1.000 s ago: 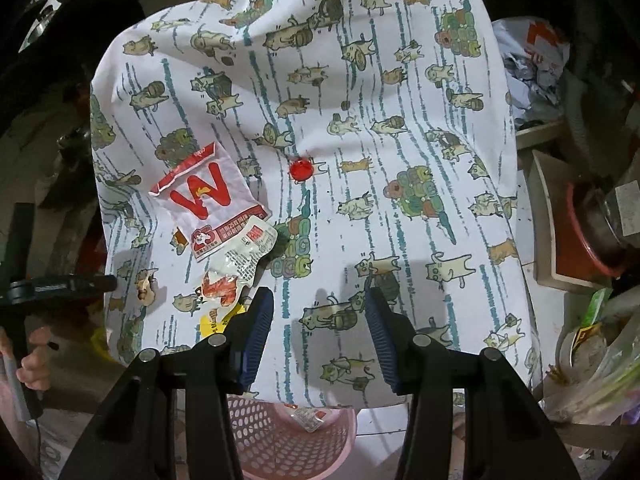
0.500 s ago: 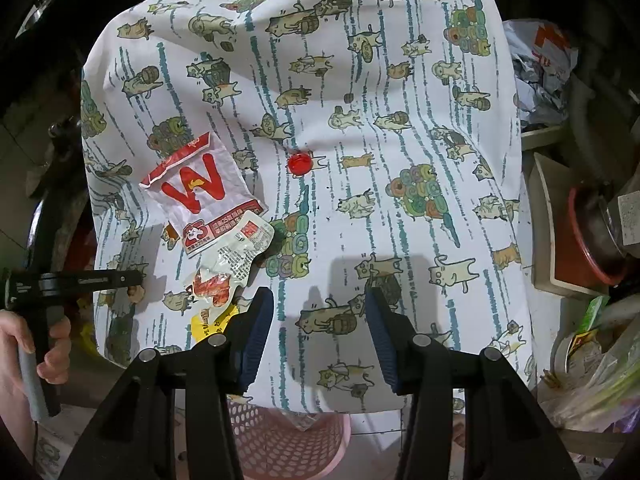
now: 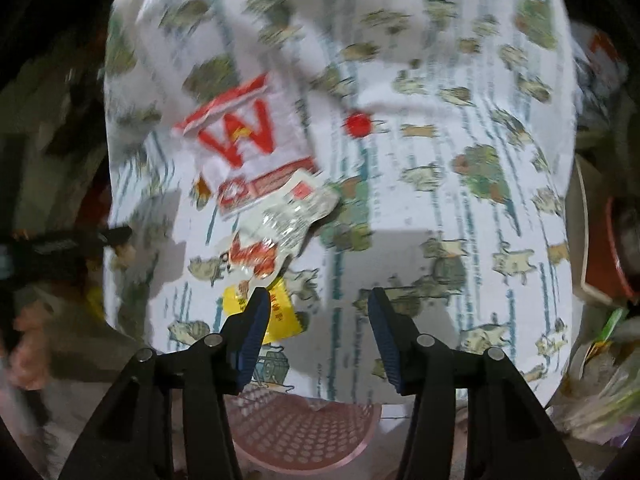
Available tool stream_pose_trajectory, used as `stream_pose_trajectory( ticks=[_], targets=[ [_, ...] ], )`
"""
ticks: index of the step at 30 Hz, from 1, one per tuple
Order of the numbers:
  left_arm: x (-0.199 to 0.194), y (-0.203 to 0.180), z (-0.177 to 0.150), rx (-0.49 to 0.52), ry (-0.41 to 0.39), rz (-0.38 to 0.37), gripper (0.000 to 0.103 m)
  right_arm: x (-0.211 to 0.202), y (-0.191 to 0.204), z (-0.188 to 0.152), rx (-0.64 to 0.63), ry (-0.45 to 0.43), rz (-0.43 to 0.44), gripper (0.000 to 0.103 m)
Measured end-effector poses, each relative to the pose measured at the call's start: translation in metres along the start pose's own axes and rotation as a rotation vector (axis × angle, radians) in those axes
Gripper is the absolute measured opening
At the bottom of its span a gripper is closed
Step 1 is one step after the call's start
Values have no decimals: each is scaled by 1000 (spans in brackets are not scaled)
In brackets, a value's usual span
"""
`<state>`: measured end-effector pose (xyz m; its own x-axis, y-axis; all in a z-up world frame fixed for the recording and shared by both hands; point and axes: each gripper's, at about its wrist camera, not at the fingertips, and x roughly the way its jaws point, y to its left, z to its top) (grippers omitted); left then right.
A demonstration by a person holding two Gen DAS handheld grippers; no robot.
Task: Collect trash
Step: 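Grasp the brown food scrap with the left tool, then grasp the yellow packet with the right tool while the left tool holds the scrap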
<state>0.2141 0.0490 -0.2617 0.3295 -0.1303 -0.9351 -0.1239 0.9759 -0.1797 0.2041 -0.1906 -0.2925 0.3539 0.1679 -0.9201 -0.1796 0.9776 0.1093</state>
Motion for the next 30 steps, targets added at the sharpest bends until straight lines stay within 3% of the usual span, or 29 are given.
stream_pose_trajectory(
  ticks=[3, 7, 10, 16, 21, 26, 30],
  targets=[
    [-8, 2, -5, 23, -22, 6, 22, 16, 25, -5, -95, 31, 0, 55],
    [-11, 2, -6, 53, -44, 16, 23, 33, 52, -15, -207, 48, -10, 71],
    [-16, 11, -7, 40, -55, 13, 23, 45, 64, -23, -255, 63, -49, 72],
    [-19, 31, -9, -18, -54, 6, 23, 58, 55, -28, -166, 61, -43, 72],
    [-23, 34, -10, -17, -65, 10, 23, 59, 51, -31, -162, 48, -46, 72],
    [-24, 33, -12, -5, -59, 3, 23, 55, 37, -28, -113, 47, -58, 52],
    [-27, 28, -15, 17, -71, 15, 23, 51, 31, -29, -103, 57, -69, 45]
  ],
)
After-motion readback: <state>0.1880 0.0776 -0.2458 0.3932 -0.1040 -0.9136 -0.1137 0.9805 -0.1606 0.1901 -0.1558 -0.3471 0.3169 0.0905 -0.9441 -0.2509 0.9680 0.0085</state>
